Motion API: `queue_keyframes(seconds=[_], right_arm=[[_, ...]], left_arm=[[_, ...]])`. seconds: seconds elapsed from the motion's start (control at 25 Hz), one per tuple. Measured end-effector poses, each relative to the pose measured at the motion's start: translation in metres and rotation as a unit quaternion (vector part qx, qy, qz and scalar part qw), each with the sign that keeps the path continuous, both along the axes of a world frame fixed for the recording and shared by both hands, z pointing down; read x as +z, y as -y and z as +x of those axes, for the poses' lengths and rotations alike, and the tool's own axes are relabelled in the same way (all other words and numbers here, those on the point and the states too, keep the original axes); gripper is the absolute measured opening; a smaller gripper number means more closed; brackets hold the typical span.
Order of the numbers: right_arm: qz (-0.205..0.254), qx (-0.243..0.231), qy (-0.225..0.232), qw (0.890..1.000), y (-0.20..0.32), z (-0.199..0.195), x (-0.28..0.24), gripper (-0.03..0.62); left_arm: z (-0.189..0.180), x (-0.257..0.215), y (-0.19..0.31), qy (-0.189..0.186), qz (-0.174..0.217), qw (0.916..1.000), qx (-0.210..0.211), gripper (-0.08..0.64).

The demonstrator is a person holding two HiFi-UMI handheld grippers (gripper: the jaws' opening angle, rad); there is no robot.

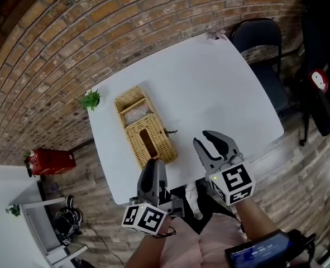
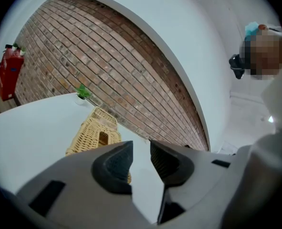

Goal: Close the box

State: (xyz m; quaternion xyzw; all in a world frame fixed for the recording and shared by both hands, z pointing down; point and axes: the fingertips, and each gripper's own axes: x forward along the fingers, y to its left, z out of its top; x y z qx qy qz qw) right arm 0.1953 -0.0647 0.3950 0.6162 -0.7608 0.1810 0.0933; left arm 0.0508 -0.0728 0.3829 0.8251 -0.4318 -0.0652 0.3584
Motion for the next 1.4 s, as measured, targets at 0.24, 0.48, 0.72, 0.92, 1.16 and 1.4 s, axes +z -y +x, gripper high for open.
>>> queue_keyframes(seconds=[0.24, 0.48, 0.72, 0.92, 1.16, 1.4], right_arm=[[0.023, -0.016, -0.009, 1.000, 0.005, -0.011, -0.024, 0.118], [0.066, -0.033, -0.020, 0.997, 0.014, -0.025, -0.070, 0.118], [0.122, -0.046, -0.038, 0.991, 0.020, -0.042, -0.121, 0.115], [0.178, -0.054, -0.065, 0.980, 0.023, -0.052, -0.163, 0.077], [0.217, -0.048, -0.090, 0.971, 0.020, -0.055, -0.198, 0.000], [0.234, -0.048, -0.102, 0.966, 0.018, -0.054, -0.213, -0.002]], left_arm=[[-0.006, -0.033, 0.007, 0.007, 0.052, 0.9986, -0.009, 0.118], [-0.015, -0.092, 0.017, 0.049, 0.153, 0.9868, -0.023, 0.104], [-0.035, -0.150, 0.025, 0.113, 0.238, 0.9621, -0.068, 0.047], [-0.048, -0.187, 0.027, 0.166, 0.290, 0.9364, -0.108, 0.018], [-0.050, -0.210, 0.031, 0.191, 0.313, 0.9214, -0.127, 0.015], [-0.052, -0.224, 0.033, 0.188, 0.328, 0.9159, -0.135, 0.015]])
